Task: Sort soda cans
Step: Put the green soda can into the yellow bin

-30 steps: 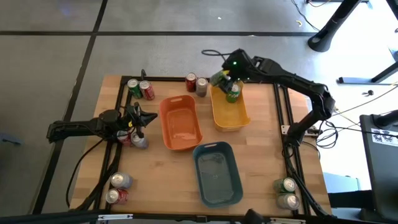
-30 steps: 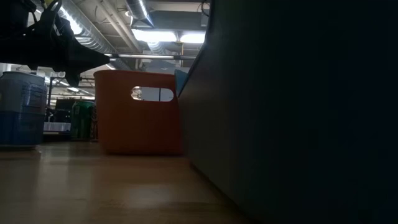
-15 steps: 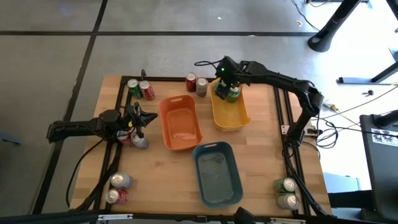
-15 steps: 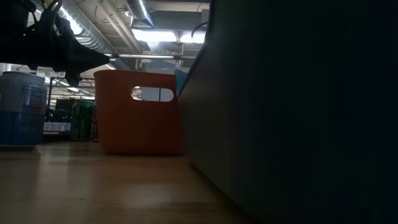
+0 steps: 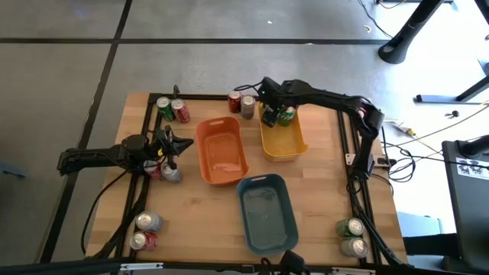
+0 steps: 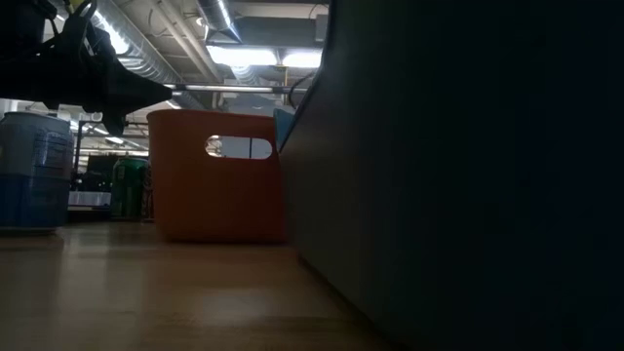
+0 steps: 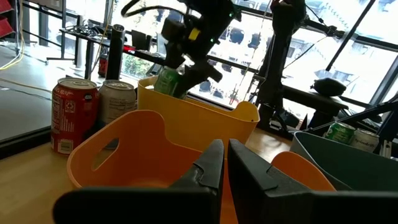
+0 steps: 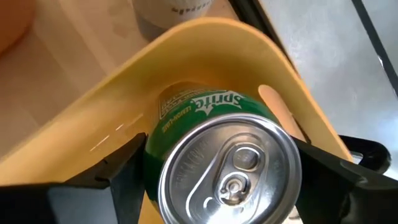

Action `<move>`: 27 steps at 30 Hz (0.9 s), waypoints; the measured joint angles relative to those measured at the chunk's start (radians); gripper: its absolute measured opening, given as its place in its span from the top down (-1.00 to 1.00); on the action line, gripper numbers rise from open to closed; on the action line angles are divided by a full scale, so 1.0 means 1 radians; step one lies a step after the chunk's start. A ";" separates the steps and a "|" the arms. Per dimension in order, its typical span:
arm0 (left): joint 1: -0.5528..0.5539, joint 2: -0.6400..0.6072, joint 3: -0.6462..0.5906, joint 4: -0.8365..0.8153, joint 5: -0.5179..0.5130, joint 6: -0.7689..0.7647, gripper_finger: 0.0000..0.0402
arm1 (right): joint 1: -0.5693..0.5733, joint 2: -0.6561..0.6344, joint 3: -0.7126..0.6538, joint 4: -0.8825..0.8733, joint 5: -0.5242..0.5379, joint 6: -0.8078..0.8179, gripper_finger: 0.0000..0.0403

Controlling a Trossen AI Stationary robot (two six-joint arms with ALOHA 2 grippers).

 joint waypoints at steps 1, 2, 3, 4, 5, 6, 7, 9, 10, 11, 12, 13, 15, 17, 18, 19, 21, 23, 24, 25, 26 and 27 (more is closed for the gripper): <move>0.000 0.000 0.000 0.000 0.000 0.000 0.92 | 0.000 0.007 0.000 0.000 0.000 -0.001 -0.49; 0.000 0.000 0.000 0.000 0.000 0.000 0.92 | 0.000 0.011 0.000 0.001 0.000 -0.002 -0.49; 0.000 0.000 0.000 0.000 0.000 0.000 0.92 | 0.000 0.012 0.000 0.001 0.000 -0.003 -0.49; 0.000 0.000 0.000 0.000 0.000 0.003 0.92 | 0.000 0.012 0.000 0.001 0.000 -0.004 -0.49; 0.000 0.000 0.000 0.000 0.000 0.004 0.92 | 0.000 0.011 0.000 0.004 0.000 -0.004 -0.49; 0.000 0.000 0.000 0.000 0.000 0.006 0.92 | 0.000 0.011 0.000 0.010 0.001 -0.005 -0.50; 0.000 0.000 0.000 0.000 0.000 0.008 0.92 | 0.000 0.011 0.000 0.015 0.000 -0.005 -0.51; 0.000 0.000 0.000 0.000 0.000 0.008 0.92 | 0.000 0.011 0.000 0.012 0.000 -0.006 -0.54; 0.000 0.000 0.000 0.000 0.000 0.008 0.92 | 0.000 0.011 -0.001 0.012 0.000 -0.007 -0.55; 0.000 0.000 0.000 0.000 0.000 0.008 0.92 | 0.000 0.015 -0.001 0.018 0.000 -0.007 -0.56; 0.000 0.000 0.000 0.000 0.000 0.008 0.92 | 0.000 0.019 -0.001 0.025 0.000 -0.008 -0.56; 0.000 0.000 0.000 0.000 0.000 0.008 0.92 | 0.000 0.022 -0.002 0.027 0.000 -0.007 -0.56; 0.000 0.000 0.000 0.000 0.000 0.008 0.92 | 0.000 0.031 -0.003 0.023 0.000 -0.008 -0.56; 0.000 0.000 0.000 0.000 0.000 0.006 0.92 | 0.000 0.041 -0.003 0.029 -0.003 -0.008 -0.56; 0.000 0.000 0.000 0.000 0.000 0.006 0.92 | 0.000 0.046 -0.003 0.031 -0.005 -0.008 -0.56; 0.000 0.000 0.000 0.000 0.000 0.006 0.92 | 0.000 0.052 -0.003 0.030 -0.007 -0.008 -0.56; 0.000 0.000 0.000 0.000 0.000 0.005 0.92 | 0.000 0.064 -0.003 0.029 -0.009 -0.008 -0.58; 0.000 0.000 0.000 0.000 0.000 0.004 0.92 | 0.000 0.076 -0.003 0.030 -0.010 -0.008 -0.62; 0.000 0.000 0.000 0.000 0.000 0.004 0.92 | 0.000 0.082 -0.003 0.036 -0.009 -0.008 -0.64; 0.000 0.000 0.000 0.000 0.000 0.004 0.92 | 0.000 0.084 -0.002 0.038 -0.009 -0.008 -0.67; 0.000 0.000 0.000 0.000 0.000 0.004 0.92 | 0.000 0.085 -0.002 0.038 -0.009 -0.008 -0.69; 0.000 0.000 0.000 0.000 0.000 0.004 0.92 | 0.000 0.085 -0.002 0.038 -0.008 -0.008 -0.72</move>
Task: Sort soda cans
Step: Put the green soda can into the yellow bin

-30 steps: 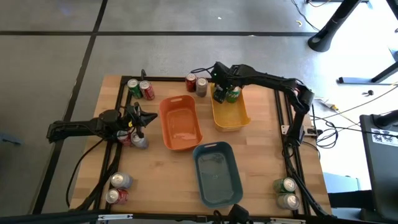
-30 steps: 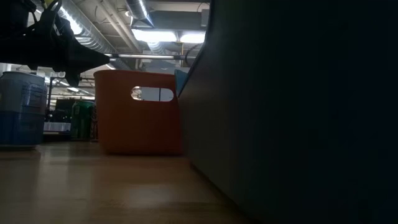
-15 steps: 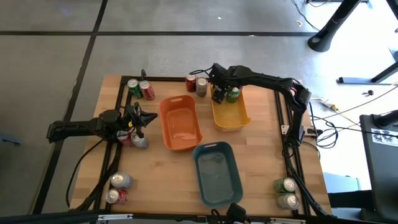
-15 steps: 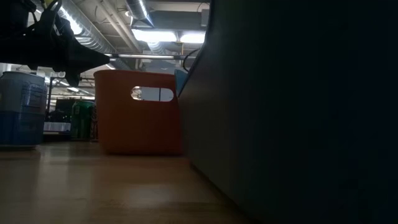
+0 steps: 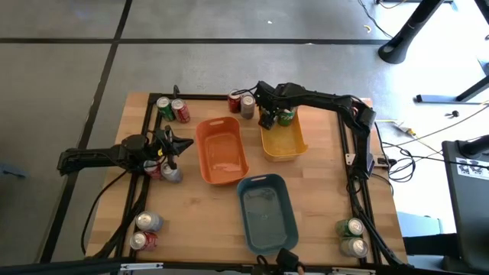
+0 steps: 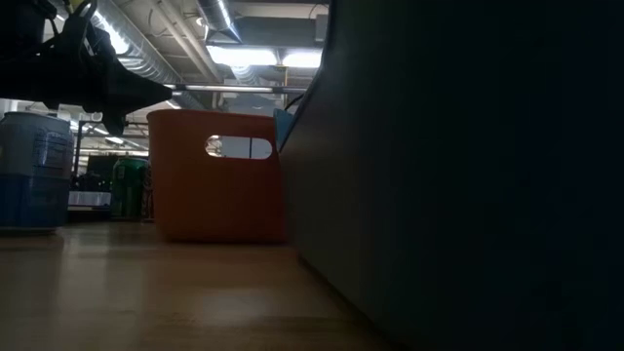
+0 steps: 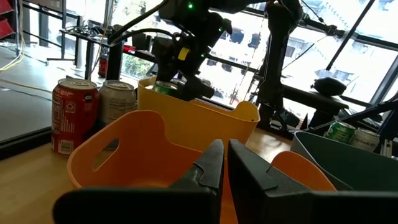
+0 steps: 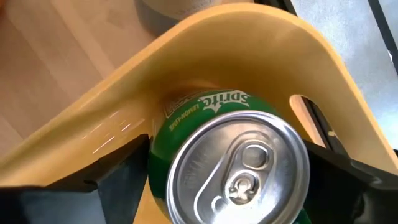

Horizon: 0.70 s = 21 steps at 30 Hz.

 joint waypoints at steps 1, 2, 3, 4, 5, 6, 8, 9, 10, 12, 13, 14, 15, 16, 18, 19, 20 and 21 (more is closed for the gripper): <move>0.000 0.000 0.000 0.000 0.000 0.000 0.92 | 0.000 0.000 0.000 0.000 0.000 -0.002 -0.74; 0.000 0.000 0.000 0.000 0.000 0.000 0.92 | 0.000 0.001 0.000 0.004 0.001 -0.004 -0.76; 0.000 0.000 0.000 0.000 0.000 0.000 0.92 | 0.000 0.000 0.000 0.008 0.001 -0.005 -0.78; 0.000 0.000 0.000 0.000 0.000 0.000 0.92 | 0.000 -0.001 0.000 0.007 0.001 -0.006 -0.80; 0.000 0.000 0.000 0.000 0.000 0.000 0.92 | 0.000 -0.002 0.001 0.002 0.007 -0.007 -0.81; 0.000 0.000 0.000 0.000 0.000 0.000 0.92 | 0.000 -0.003 0.010 -0.009 0.012 -0.013 -0.82; 0.000 0.000 0.000 0.000 0.000 0.000 0.92 | 0.001 -0.003 0.031 -0.034 0.026 -0.016 -0.83; 0.000 0.000 0.000 0.000 0.000 0.000 0.92 | 0.001 -0.004 0.041 -0.047 0.026 -0.017 -0.84; 0.000 0.000 0.000 0.000 0.000 0.000 0.92 | 0.001 -0.004 0.049 -0.050 0.026 -0.016 -0.84; 0.000 0.000 0.000 0.000 0.000 0.000 0.92 | 0.001 -0.004 0.068 -0.053 0.026 -0.016 -0.84; 0.000 0.000 0.000 0.000 0.000 0.000 0.92 | 0.001 -0.004 0.083 -0.069 0.026 -0.016 -0.84; 0.000 0.000 0.000 0.000 0.000 0.000 0.92 | 0.001 -0.004 0.097 -0.085 0.026 -0.016 -0.84; 0.000 0.000 0.000 0.000 0.000 0.000 0.92 | 0.001 -0.005 0.112 -0.104 0.026 -0.016 -0.84; 0.000 0.000 0.000 0.000 0.000 0.000 0.92 | 0.003 -0.005 0.127 -0.134 0.026 -0.016 -0.84; 0.000 0.000 0.000 0.000 0.000 0.000 0.92 | 0.010 -0.005 0.164 -0.201 0.028 -0.013 -0.84; 0.000 0.000 0.000 0.000 0.000 0.000 0.92 | 0.014 -0.010 0.177 -0.214 0.028 -0.012 -0.84; 0.000 0.000 0.000 0.000 0.000 0.000 0.92 | 0.023 -0.018 0.185 -0.215 0.028 -0.011 -0.84; 0.000 0.000 0.000 0.000 0.000 0.000 0.92 | 0.033 -0.029 0.186 -0.213 0.028 -0.010 -0.84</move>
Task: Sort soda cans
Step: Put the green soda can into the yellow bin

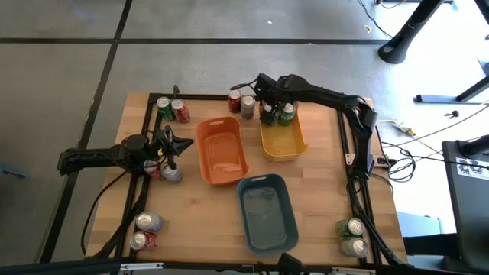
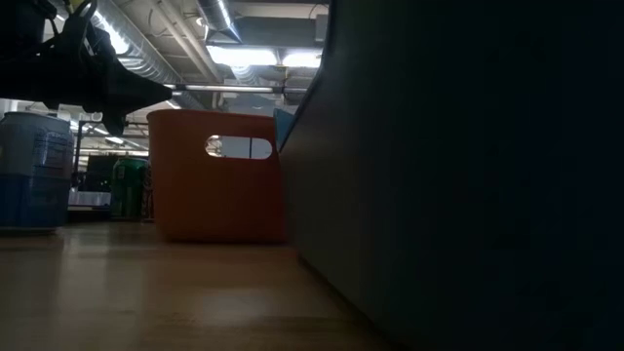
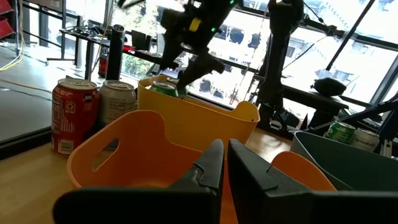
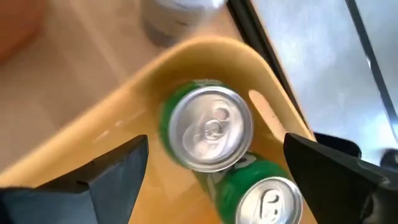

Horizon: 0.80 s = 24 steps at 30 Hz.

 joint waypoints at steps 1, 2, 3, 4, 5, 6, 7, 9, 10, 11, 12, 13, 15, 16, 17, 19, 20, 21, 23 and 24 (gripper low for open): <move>0.000 0.000 0.000 0.000 0.000 0.000 0.92 | 0.012 -0.011 0.000 -0.002 -0.001 0.003 -0.84; 0.000 0.000 0.000 0.000 0.000 0.000 0.92 | 0.025 -0.021 0.000 -0.008 -0.001 0.013 -0.84; 0.000 0.000 0.000 0.000 0.000 0.000 0.92 | 0.038 -0.033 0.000 -0.018 -0.002 0.021 -0.84; 0.000 0.000 0.000 0.000 0.000 0.000 0.92 | 0.053 -0.045 0.000 -0.030 -0.002 0.027 -0.84; 0.000 0.000 0.000 0.000 0.000 0.000 0.92 | 0.069 -0.058 0.000 -0.043 -0.002 0.033 -0.84; 0.000 0.000 0.000 0.000 0.000 0.000 0.92 | 0.086 -0.072 0.000 -0.058 -0.002 0.038 -0.85; 0.000 0.000 0.000 0.000 0.000 0.000 0.92 | 0.104 -0.086 0.000 -0.076 -0.002 0.042 -0.85; 0.000 0.000 0.000 0.000 0.000 0.000 0.92 | 0.140 -0.115 0.000 -0.120 -0.002 0.055 -0.85; 0.000 0.000 0.000 0.000 0.000 0.000 0.92 | 0.159 -0.129 0.000 -0.145 -0.001 0.066 -0.85; 0.000 0.000 0.000 0.000 0.000 0.000 0.92 | 0.178 -0.144 0.000 -0.171 -0.001 0.071 -0.85; 0.000 0.000 0.000 0.000 0.000 0.000 0.92 | 0.197 -0.158 0.000 -0.196 -0.001 0.080 -0.85; 0.000 0.000 0.000 0.000 0.000 0.000 0.92 | 0.216 -0.173 0.000 -0.215 0.007 0.103 -0.85; 0.000 0.000 0.000 0.000 0.000 0.000 0.92 | 0.257 -0.203 -0.004 -0.250 0.035 0.161 -0.85; 0.000 0.000 0.000 0.000 0.000 0.000 0.92 | 0.279 -0.216 -0.004 -0.275 0.045 0.177 -0.85; 0.000 0.000 0.000 0.000 0.000 0.000 0.92 | 0.302 -0.229 -0.004 -0.303 0.056 0.186 -0.85; 0.000 0.000 0.000 0.000 0.000 0.000 0.92 | 0.353 -0.253 -0.005 -0.343 0.083 0.206 -0.85; 0.000 0.000 0.000 0.000 0.000 0.000 0.92 | 0.379 -0.265 -0.006 -0.357 0.097 0.221 -0.85; 0.000 0.000 0.000 0.000 0.000 0.000 0.92 | 0.406 -0.277 -0.006 -0.367 0.109 0.238 -0.85; 0.000 0.000 0.000 0.000 0.000 0.000 0.92 | 0.459 -0.299 -0.006 -0.384 0.126 0.274 -0.85; 0.000 0.000 0.000 0.000 0.000 0.000 0.92 | 0.488 -0.310 -0.006 -0.393 0.130 0.290 -0.85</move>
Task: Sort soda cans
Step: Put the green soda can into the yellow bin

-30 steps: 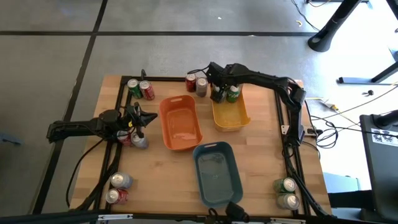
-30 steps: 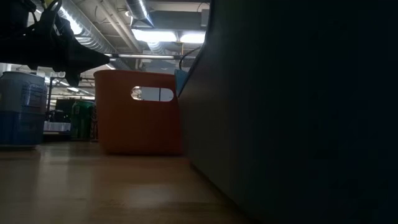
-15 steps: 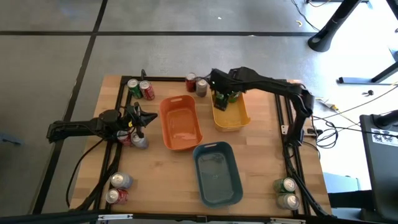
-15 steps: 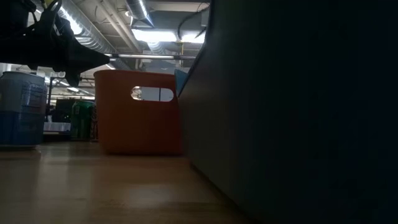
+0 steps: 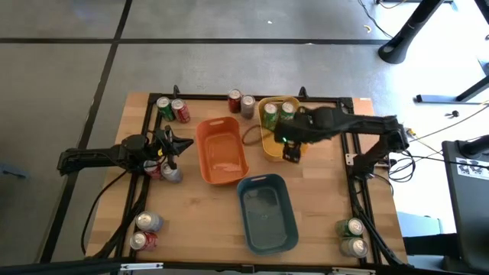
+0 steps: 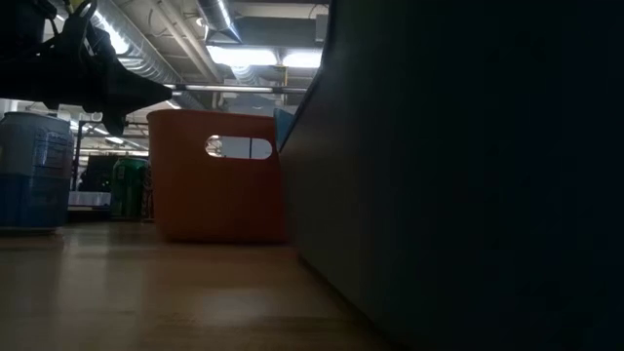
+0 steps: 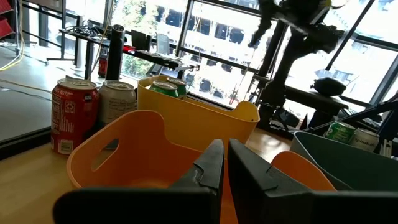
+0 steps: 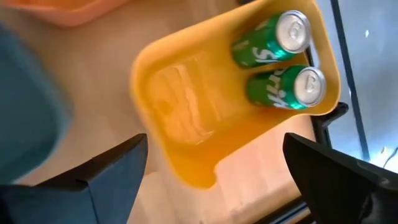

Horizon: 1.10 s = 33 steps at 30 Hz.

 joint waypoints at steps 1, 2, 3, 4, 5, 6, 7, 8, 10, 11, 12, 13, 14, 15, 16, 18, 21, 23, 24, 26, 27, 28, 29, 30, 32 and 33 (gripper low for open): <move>0.000 0.000 0.000 0.000 0.000 0.000 0.92 | 0.027 -0.010 0.000 -0.010 0.000 0.018 -0.85; 0.000 0.000 0.000 0.000 0.000 0.000 0.92 | 0.053 -0.019 0.000 -0.020 0.000 0.034 -0.85; 0.000 0.000 0.000 0.000 0.000 0.000 0.92 | 0.082 -0.029 0.000 -0.032 0.000 0.053 -0.85; 0.000 0.000 0.000 0.000 0.000 0.000 0.92 | 0.110 -0.037 0.000 -0.045 0.000 0.074 -0.85; 0.000 0.000 0.000 0.000 0.000 0.000 0.92 | 0.137 -0.043 0.000 -0.057 0.001 0.096 -0.85; 0.000 0.000 0.000 0.000 0.000 0.000 0.92 | 0.166 -0.049 0.000 -0.067 0.001 0.116 -0.85; 0.000 0.000 0.000 0.000 0.000 0.000 0.92 | 0.196 -0.053 0.000 -0.069 0.000 0.133 -0.85; 0.000 0.000 0.000 0.000 0.000 0.000 0.92 | 0.225 -0.057 0.000 -0.066 -0.001 0.151 -0.85; 0.000 0.000 0.000 0.000 0.000 0.000 0.92 | 0.285 -0.066 0.000 -0.067 -0.002 0.182 -0.85; 0.000 0.000 0.000 0.000 0.000 0.000 0.92 | 0.313 -0.068 0.000 -0.067 -0.002 0.202 -0.85; 0.000 0.000 0.000 0.000 0.000 0.000 0.92 | 0.340 -0.069 0.000 -0.068 -0.002 0.223 -0.85; 0.000 0.000 0.000 0.000 0.000 0.000 0.92 | 0.368 -0.069 0.000 -0.067 -0.004 0.244 -0.85; 0.000 0.000 0.000 0.000 0.000 0.000 0.92 | 0.397 -0.068 0.000 -0.066 -0.005 0.268 -0.85; 0.000 0.000 0.000 0.000 0.000 0.000 0.92 | 0.423 -0.068 0.000 -0.066 -0.005 0.297 -0.85; 0.000 0.000 0.000 0.000 0.000 0.000 0.92 | 0.448 -0.068 0.000 -0.066 -0.005 0.331 -0.85; 0.000 0.000 0.000 0.000 0.000 0.000 0.92 | 0.501 -0.068 0.000 -0.067 -0.005 0.404 -0.85; 0.000 0.000 0.000 0.000 0.000 0.000 0.92 | 0.585 -0.068 0.000 -0.066 -0.005 0.524 -0.85; 0.000 0.000 0.000 0.000 0.000 0.000 0.92 | 0.647 -0.068 0.000 -0.066 -0.004 0.600 -0.85; 0.000 0.000 0.000 0.000 0.000 0.000 0.92 | 0.679 -0.068 0.000 -0.066 -0.004 0.636 -0.85; 0.000 0.000 0.000 0.000 0.000 0.000 0.92 | 0.734 -0.068 -0.005 -0.064 -0.004 0.714 -0.85; 0.000 0.000 0.000 0.000 0.000 0.000 0.92 | 0.759 -0.068 -0.013 -0.065 -0.004 0.758 -0.85; 0.000 0.000 0.000 0.000 0.000 0.000 0.92 | 0.784 -0.068 -0.026 -0.066 -0.004 0.805 -0.85; 0.000 0.000 0.000 0.000 0.000 0.000 0.92 | 0.808 -0.068 -0.042 -0.065 -0.004 0.849 -0.85; 0.000 0.000 0.000 0.000 0.000 0.000 0.92 | 0.833 -0.068 -0.060 -0.065 -0.007 0.891 -0.85; 0.000 0.000 0.000 0.000 0.000 0.000 0.92 | 0.874 -0.068 -0.102 -0.065 -0.034 0.969 -0.85; 0.000 0.000 0.000 0.000 0.000 0.000 0.92 | 0.892 -0.068 -0.124 -0.067 -0.056 1.013 -0.85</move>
